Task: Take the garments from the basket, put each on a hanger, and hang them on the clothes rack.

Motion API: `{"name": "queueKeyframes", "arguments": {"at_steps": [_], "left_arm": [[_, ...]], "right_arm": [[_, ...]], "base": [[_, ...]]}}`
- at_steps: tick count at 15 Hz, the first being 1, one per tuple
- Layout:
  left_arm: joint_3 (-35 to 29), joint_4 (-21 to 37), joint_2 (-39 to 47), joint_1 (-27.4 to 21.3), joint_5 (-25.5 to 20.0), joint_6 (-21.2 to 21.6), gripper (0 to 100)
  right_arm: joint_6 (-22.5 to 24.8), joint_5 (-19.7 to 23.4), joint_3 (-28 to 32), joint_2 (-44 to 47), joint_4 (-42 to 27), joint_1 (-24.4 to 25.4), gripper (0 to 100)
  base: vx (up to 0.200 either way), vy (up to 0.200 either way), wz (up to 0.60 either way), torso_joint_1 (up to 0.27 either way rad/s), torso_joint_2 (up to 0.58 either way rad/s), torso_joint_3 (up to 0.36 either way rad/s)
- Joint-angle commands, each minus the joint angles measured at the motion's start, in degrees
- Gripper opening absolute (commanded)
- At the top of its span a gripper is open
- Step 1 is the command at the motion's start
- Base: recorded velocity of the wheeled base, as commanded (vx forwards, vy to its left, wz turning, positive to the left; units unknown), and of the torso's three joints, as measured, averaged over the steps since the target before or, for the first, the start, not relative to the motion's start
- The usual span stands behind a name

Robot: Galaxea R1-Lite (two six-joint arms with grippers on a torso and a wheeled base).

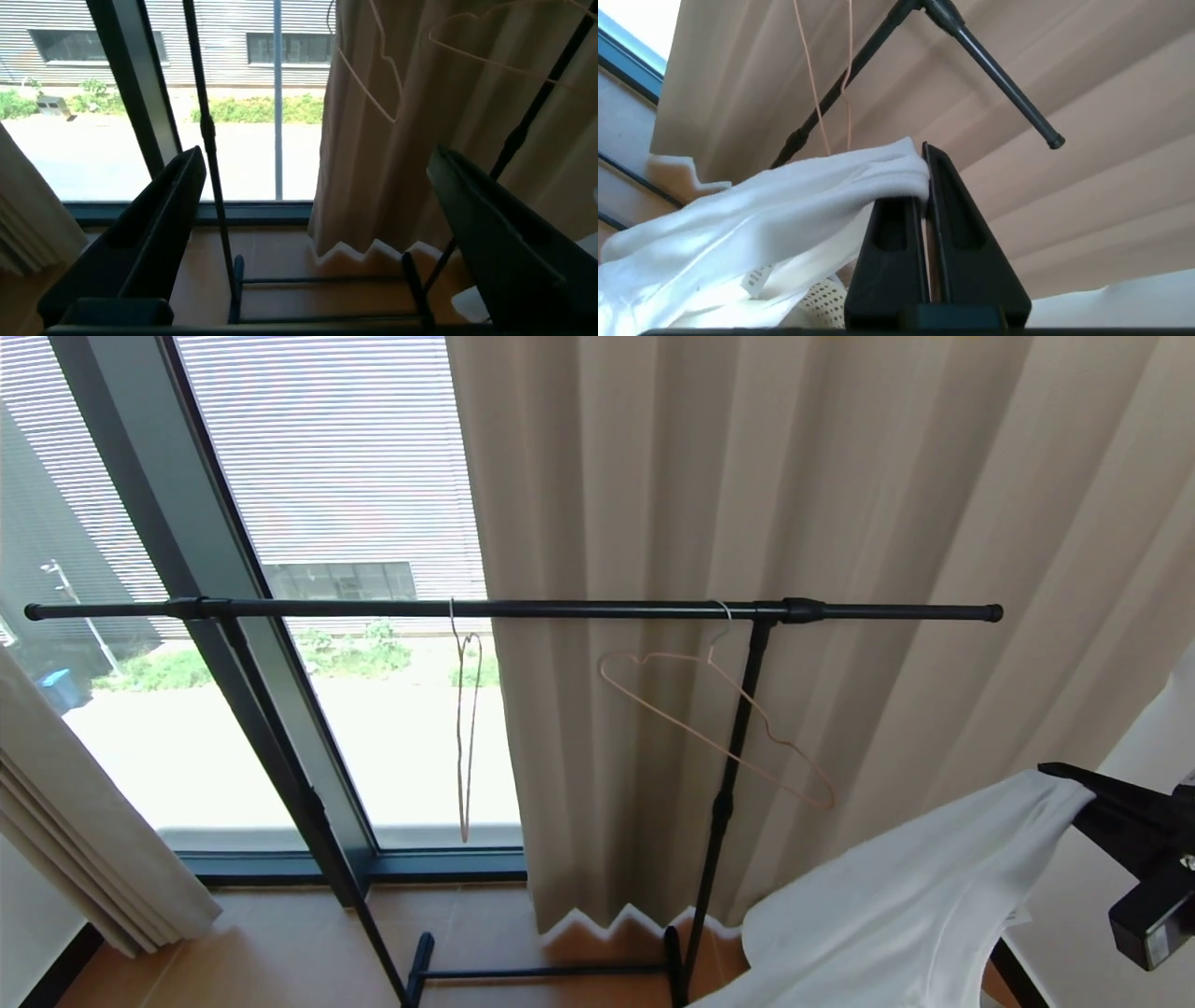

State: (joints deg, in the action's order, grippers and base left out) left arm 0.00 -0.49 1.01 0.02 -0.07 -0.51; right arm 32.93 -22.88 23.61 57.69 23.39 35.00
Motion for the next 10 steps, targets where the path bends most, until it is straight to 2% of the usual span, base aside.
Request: {"name": "queueKeyframes", "arguments": {"at_steps": [1, 2, 3, 4, 5, 6, 7, 8, 10], "left_arm": [[-0.09, 0.22, 8.04, 0.85, 1.13, -0.02, 100], [-3.52, -0.04, 17.09, 4.46, 3.59, 1.57, 100], [-6.15, -0.3, 21.75, 4.72, 3.24, 2.09, 100], [-9.93, -0.65, 27.55, 3.49, -0.1, 2.01, 100], [-10.99, -0.83, 31.24, 1.29, -5.9, 2.01, 100], [-11.34, -0.83, 33.88, -0.11, -8.28, 1.83, 100], [-12.13, -0.83, 41.26, -2.13, -9.07, 0.25, 100], [-13.1, -1.62, 47.42, -3.63, -8.98, -2.04, 100], [-16.79, -4.26, 52.6, -9.87, -8.8, -6.7, 100]], "right_arm": [[-3.04, 0.03, 0.73, 3.75, 0.34, 1.48, 0], [-12.45, -0.32, 2.75, 5.86, 1.22, 5.52, 0], [-16.23, -0.5, 4.69, 7.09, 0.69, 7.1, 0], [-22.2, -0.59, 8.29, 10.87, 0.07, 7.72, 0], [-25.81, -0.67, 11.46, 14.56, -0.54, 7.72, 0], [-28.0, -0.67, 13.65, 17.11, -1.16, 7.72, 0], [-31.87, -0.67, 18.05, 22.21, -3.09, 7.72, 0], [-32.49, -0.67, 21.39, 25.99, -5.11, 7.72, 0], [-32.84, -0.67, 23.85, 30.03, -5.73, 7.63, 0]], "base": [[0.0, 0.0, 0.0, 0.0, 0.0, 0.0], [0.0, 0.0, 0.0, 0.0, 0.0, 0.0], [0.0, 0.0, 0.0, 0.0, 0.0, 0.0], [0.0, 0.0, 0.0, 0.0, 0.0, 0.0], [0.0, 0.0, 0.0, 0.0, 0.0, 0.0], [0.0, 0.0, 0.0, 0.0, 0.0, 0.0], [0.0, 0.0, 0.0, 0.0, 0.0, 0.0], [0.0, 0.0, 0.0, 0.0, 0.0, 0.0], [0.0, 0.0, 0.0, 0.0, 0.0, 0.0]]}}
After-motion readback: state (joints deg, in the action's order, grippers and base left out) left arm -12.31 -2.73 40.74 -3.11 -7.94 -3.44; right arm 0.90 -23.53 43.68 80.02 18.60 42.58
